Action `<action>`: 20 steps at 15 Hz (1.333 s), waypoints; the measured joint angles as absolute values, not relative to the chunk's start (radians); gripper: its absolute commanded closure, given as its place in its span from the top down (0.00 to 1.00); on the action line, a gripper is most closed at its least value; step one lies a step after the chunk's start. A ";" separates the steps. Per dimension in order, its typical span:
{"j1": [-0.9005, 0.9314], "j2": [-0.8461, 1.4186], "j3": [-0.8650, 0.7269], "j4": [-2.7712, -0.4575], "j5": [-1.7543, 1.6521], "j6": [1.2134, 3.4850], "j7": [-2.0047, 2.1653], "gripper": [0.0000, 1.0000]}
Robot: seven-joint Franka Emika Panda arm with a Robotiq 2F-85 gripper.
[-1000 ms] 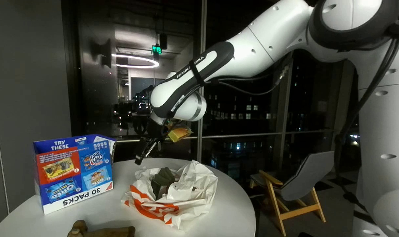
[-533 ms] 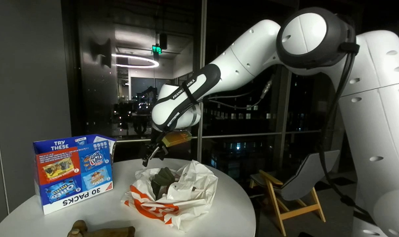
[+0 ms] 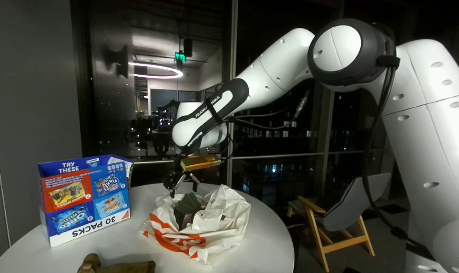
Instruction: Remove the moose toy, the beetroot plushy and the duster from the plastic
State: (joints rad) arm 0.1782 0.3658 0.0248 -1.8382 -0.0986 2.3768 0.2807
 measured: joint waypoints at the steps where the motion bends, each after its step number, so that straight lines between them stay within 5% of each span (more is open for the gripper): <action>1: 0.180 0.369 0.020 -1.838 -0.117 2.363 0.297 1.00; 20: 0.141 0.441 -0.005 -1.840 -0.145 2.369 0.234 1.00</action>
